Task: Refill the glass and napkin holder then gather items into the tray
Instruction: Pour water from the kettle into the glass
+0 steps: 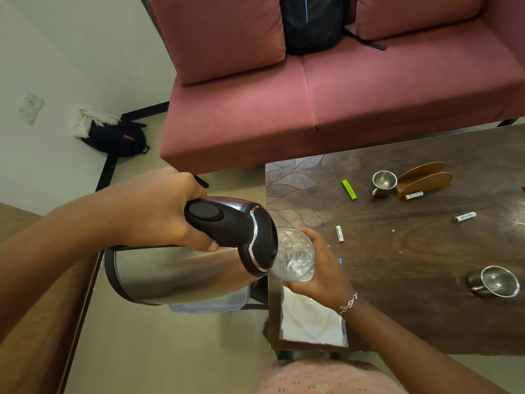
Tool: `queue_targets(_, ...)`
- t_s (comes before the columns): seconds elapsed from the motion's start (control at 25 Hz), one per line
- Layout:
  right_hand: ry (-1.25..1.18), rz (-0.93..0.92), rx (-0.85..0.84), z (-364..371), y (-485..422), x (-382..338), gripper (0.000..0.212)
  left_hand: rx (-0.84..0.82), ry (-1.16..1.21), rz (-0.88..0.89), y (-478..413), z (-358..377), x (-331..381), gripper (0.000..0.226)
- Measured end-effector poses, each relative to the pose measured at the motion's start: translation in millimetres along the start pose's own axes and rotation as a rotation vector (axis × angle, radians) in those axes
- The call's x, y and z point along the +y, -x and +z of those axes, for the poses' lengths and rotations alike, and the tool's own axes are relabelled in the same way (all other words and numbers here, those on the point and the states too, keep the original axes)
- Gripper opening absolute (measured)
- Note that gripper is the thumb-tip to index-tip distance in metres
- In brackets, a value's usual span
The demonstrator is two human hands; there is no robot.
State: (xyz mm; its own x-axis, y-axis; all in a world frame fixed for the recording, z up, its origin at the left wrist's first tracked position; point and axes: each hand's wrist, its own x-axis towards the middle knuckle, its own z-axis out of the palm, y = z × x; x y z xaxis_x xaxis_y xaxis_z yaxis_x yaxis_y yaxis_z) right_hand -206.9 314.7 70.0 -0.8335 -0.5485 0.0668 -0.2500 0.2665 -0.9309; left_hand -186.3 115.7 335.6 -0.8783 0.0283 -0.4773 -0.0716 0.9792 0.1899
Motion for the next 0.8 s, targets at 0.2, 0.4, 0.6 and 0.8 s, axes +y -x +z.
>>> queue_targets(0.2,-0.011,-0.009,0.003,1.3,0.4,2.4,0.091,-0.017,-0.011,-0.007,-1.8,0.0,1.6,0.025)
queue_targets(0.4,-0.011,-0.008,0.001,1.8,0.6,4.2,0.091,-0.022,-0.021,-0.005,-2.8,1.2,1.2,0.025)
queue_targets(0.6,-0.015,-0.003,0.002,1.1,0.3,4.1,0.091,-0.021,-0.028,-0.013,-3.6,2.5,1.7,0.025)
queue_targets(0.8,-0.015,-0.01,-0.004,0.8,0.5,4.4,0.091,-0.037,-0.033,-0.024,-4.5,2.4,2.5,0.024)
